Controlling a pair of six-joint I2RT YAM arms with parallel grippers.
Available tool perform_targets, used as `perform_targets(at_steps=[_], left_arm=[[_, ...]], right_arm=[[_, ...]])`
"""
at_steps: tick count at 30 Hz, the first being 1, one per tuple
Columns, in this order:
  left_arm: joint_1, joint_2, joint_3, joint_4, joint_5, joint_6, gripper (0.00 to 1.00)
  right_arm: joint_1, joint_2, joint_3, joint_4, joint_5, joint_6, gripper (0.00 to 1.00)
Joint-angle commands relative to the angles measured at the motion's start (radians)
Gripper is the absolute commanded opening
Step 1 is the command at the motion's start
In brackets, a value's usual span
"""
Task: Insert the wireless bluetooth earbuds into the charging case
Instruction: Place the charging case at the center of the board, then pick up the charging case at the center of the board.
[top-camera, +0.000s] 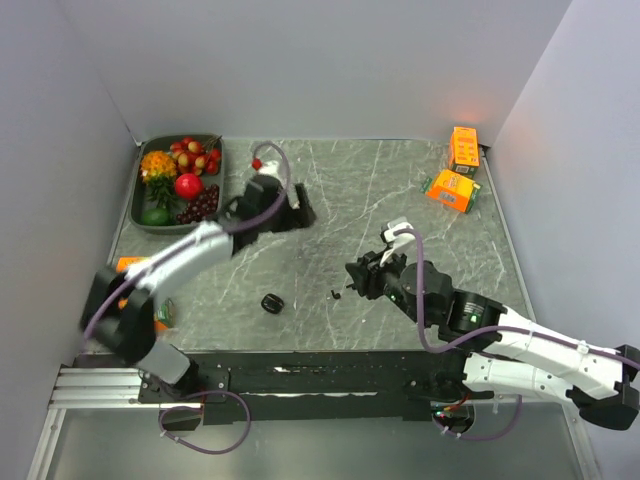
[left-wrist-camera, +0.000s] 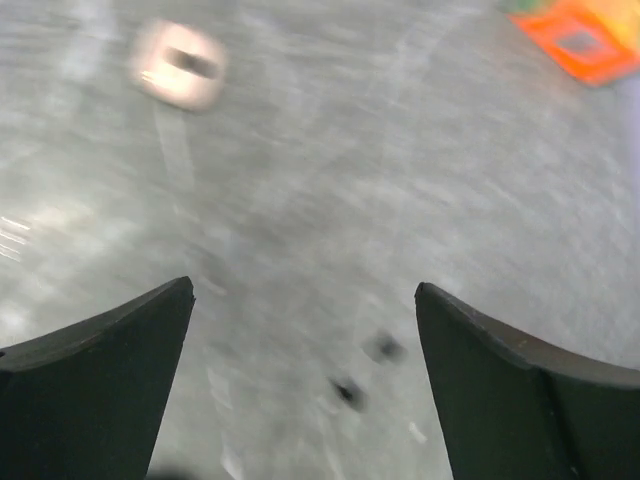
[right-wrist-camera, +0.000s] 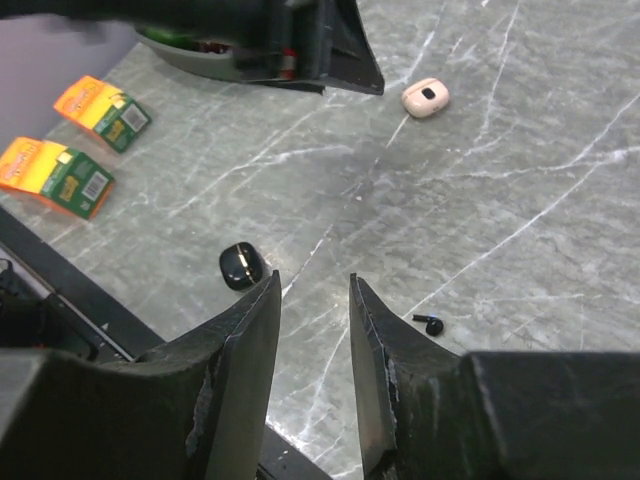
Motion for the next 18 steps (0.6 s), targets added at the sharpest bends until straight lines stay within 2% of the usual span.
perform_targets(at_steps=[1,2,4,5,7,9,11,14,18], left_arm=[[-0.276,-0.272,-0.17,-0.003,-0.46,-0.089,0.97],[-0.293,-0.316,-0.272,0.018,-0.476,-0.187,0.96],[-0.297,-0.448,-0.366,0.037,-0.464,-0.315,0.96],[-0.297,-0.487,-0.441,0.057,-0.409,-0.337,0.96],[-0.326,-0.585,-0.49,0.058,-0.372,-0.34,0.96],[-0.423,-0.684,-0.569,0.061,-0.459,-0.352,0.98],[-0.462,-0.717,-0.613,0.051,-0.493,-0.348,0.97],[-0.473,-0.653,-0.592,-0.046,-0.489,-0.361,0.98],[-0.504,-0.441,-0.508,-0.188,-0.519,-0.383,0.96]], right_arm=[[-0.01,0.004,-0.062,0.088,0.039,0.033,0.43],[-0.01,0.004,-0.07,0.095,0.049,0.039,0.44],[-0.011,0.011,-0.076,0.091,0.043,0.041,0.46],[-0.013,0.015,-0.074,0.088,0.044,0.039,0.47],[-0.016,0.039,-0.053,0.054,0.047,0.041,0.49],[-0.018,0.057,-0.038,0.037,0.044,0.038,0.49],[-0.018,0.079,-0.033,0.038,0.04,0.038,0.5],[-0.019,0.102,-0.03,0.043,0.033,0.033,0.49],[-0.019,0.134,-0.013,0.031,0.021,0.038,0.5]])
